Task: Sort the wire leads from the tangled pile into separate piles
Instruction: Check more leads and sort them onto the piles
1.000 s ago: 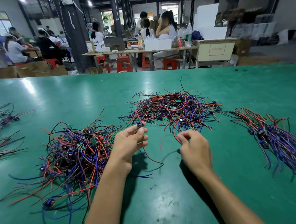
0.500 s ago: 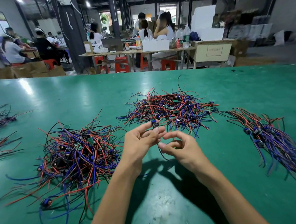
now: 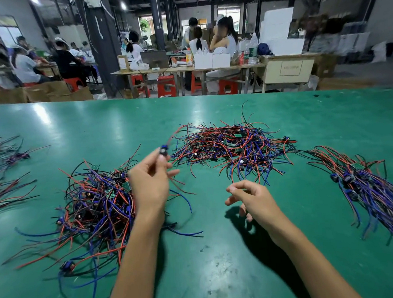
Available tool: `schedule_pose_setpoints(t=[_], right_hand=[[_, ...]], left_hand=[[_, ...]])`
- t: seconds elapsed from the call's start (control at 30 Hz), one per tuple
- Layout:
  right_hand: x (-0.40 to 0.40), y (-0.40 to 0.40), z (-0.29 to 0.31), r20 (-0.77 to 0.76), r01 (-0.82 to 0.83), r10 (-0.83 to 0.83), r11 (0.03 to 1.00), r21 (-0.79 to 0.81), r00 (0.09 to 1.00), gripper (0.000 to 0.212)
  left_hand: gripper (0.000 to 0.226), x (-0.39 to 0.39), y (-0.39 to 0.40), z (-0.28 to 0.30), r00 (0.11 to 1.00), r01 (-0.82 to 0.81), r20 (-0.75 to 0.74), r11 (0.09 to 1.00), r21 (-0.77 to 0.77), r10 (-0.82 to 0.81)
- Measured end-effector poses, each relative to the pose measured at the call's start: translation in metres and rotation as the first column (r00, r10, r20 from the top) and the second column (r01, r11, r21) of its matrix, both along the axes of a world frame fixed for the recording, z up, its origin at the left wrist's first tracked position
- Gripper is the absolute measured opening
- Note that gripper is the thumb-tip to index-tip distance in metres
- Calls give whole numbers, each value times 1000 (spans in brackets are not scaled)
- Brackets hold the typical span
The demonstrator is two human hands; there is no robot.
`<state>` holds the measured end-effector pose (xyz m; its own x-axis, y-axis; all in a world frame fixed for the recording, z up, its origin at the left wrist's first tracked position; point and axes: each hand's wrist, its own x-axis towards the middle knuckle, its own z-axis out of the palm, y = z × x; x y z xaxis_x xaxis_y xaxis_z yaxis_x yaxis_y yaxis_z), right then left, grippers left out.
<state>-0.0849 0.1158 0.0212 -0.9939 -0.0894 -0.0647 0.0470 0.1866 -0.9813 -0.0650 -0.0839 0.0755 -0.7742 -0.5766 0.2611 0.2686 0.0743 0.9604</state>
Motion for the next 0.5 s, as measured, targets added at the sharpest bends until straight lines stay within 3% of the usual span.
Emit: schedule_pose_setpoints(t=[0.07,0.13,0.17,0.27,0.33,0.37,0.43,0.5], right_hand=[[-1,-1,-2,2,6,-6,1000,12,1000,10],[-1,-2,-5,3,5,-5,1000,13,1000,9],[-1,-3,-6,3,-5,5,1000,27,1000,9],[0,-2,-10,-23,-32,35,994,103,999,7],[-1,-1,-12,-130,97,-72,975,199,989,5],[-2,1,-13,-225,220,-156,930,295,962,3],[-3,7,-14,-422,450,-249,747,489,872,12],[-8,14,-16,-462,503,-239,610,612,854,27]], left_hand=[[29,5,-23,5,965,-261,-31,944,-202,260],[32,12,-45,5,867,-476,-70,780,-406,493],[35,14,-54,2,830,-502,-28,725,-471,557],[42,15,-61,-9,720,-342,280,675,-654,636],[52,16,-55,-11,645,-236,398,666,-708,653],[58,15,-50,-9,635,-218,410,660,-719,655],[61,14,-42,-5,646,-242,365,633,-735,671],[52,12,-32,-2,684,-310,256,590,-745,683]])
